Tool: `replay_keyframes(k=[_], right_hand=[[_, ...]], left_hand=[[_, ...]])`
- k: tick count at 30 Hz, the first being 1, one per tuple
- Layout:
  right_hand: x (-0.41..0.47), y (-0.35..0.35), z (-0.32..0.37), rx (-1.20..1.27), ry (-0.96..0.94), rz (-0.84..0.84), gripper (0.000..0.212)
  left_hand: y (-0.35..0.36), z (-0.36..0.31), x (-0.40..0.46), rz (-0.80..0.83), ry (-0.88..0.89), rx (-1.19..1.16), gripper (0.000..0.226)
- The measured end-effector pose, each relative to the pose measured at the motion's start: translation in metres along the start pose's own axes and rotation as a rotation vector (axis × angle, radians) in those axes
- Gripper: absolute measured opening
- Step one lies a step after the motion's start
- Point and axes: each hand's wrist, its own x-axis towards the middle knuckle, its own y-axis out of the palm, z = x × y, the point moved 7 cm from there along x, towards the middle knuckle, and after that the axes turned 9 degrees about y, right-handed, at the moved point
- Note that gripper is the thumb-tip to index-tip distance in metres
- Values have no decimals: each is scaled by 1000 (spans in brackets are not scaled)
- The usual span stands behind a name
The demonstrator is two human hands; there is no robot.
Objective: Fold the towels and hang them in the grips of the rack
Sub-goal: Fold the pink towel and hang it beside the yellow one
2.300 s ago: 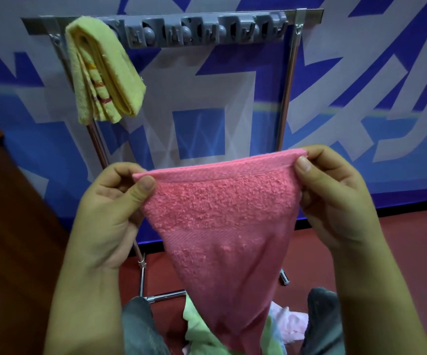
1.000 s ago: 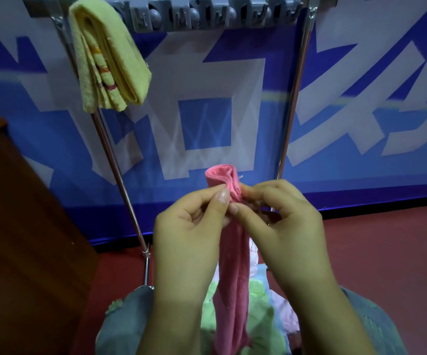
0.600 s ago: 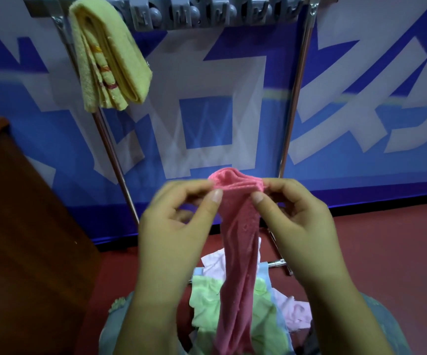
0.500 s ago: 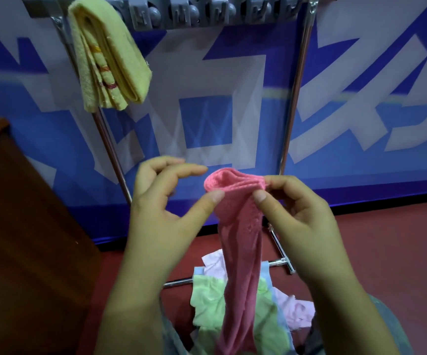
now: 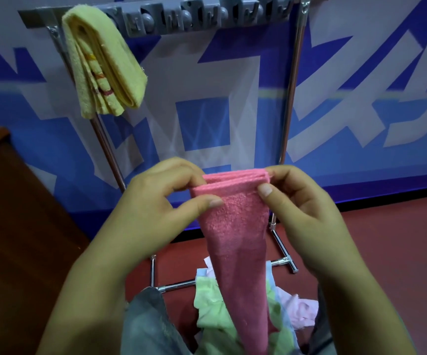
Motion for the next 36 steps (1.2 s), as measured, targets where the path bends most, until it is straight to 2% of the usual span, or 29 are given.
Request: replay_keyframes(k=[3, 6, 9, 12, 17, 24, 31, 36], right_hand=[[-1, 1, 10, 51, -19, 32, 6], [-2, 0, 7, 37, -8, 23, 12], [-3, -1, 0, 40, -2, 1, 11], [-1, -1, -1, 43, 8, 1, 14], [5, 14, 0, 51, 23, 71, 11], [7, 21, -10, 144, 14, 133, 17], [-1, 2, -77, 24, 250, 221, 42], [0, -9, -94, -114, 223, 91, 29]], left_hand=[[-7, -4, 4, -95, -51, -179, 21], [-5, 3, 1, -184, -143, -319, 33], [2, 11, -3, -230, -205, -362, 35], [3, 13, -5, -211, -209, -322, 35], [1, -5, 5, -12, -36, 19, 39], [-1, -11, 12, 5, -10, 31, 13], [-5, -10, 29, 14, -39, -40, 12], [-11, -12, 41, 11, -24, -40, 12]])
